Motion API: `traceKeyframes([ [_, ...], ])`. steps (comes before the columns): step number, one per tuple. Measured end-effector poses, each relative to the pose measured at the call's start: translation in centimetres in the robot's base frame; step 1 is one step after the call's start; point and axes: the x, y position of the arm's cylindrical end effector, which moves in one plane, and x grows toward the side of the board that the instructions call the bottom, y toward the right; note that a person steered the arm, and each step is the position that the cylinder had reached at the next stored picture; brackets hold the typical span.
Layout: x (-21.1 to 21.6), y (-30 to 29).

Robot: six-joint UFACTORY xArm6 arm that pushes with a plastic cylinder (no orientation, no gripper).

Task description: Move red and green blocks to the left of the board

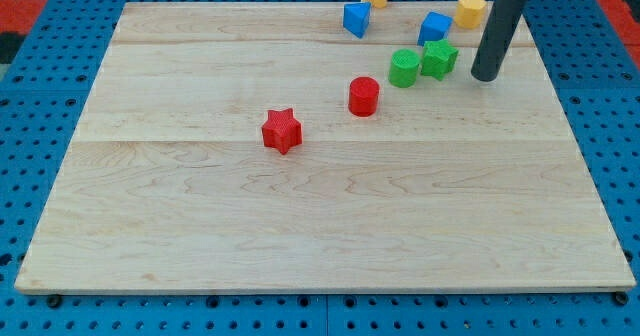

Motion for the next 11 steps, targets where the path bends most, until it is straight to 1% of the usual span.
traceKeyframes([
  [1,-0.3,-1.7],
  [3,-0.6,-8.8],
  [4,-0.6,-9.5],
  [6,2.2,-8.8],
  [7,2.8,-12.7],
  [8,3.6,-13.6],
  [9,6.3,-11.8],
  [10,9.5,-13.5],
  [11,10.2,-16.8],
])
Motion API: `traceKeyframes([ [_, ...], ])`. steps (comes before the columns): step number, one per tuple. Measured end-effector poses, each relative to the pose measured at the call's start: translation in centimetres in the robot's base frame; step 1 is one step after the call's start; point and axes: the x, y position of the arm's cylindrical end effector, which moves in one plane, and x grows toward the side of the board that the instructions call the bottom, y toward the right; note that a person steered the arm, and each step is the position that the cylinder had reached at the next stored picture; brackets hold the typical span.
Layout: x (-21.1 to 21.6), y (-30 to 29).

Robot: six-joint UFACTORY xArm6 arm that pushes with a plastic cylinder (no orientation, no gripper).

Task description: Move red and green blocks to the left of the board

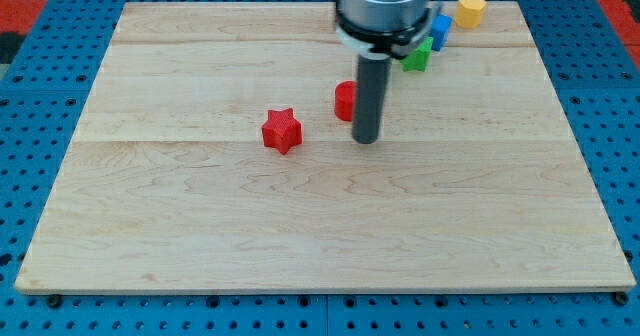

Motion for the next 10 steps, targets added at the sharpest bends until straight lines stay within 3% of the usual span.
traceKeyframes([
  [2,0.0,-9.3],
  [3,0.1,-8.3],
  [4,1.5,-2.6],
  [6,0.5,11.4],
  [7,-0.1,15.8],
  [10,-13.5,24.4],
])
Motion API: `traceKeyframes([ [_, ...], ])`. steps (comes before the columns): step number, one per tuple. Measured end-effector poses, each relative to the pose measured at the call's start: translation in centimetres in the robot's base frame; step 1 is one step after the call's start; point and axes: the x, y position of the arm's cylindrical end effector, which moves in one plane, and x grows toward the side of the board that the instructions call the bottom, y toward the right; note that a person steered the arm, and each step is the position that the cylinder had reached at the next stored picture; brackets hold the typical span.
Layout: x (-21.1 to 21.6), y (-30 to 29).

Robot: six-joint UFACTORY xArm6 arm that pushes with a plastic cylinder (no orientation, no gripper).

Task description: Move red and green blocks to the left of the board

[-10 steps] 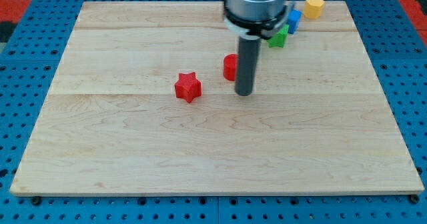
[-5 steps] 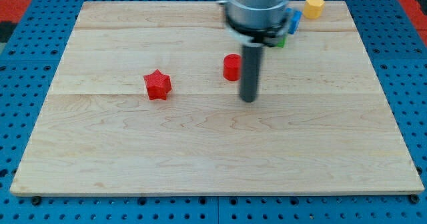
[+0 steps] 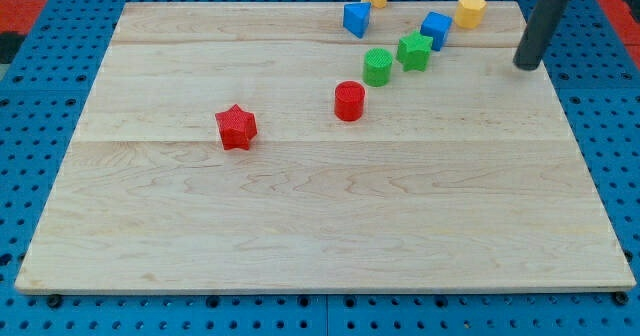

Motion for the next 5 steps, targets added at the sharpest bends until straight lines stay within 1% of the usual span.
traceKeyframes([
  [1,-5.4,2.7],
  [2,-11.4,3.7],
  [3,-11.4,3.7],
  [4,-11.4,0.1],
  [5,-11.3,-7.0],
])
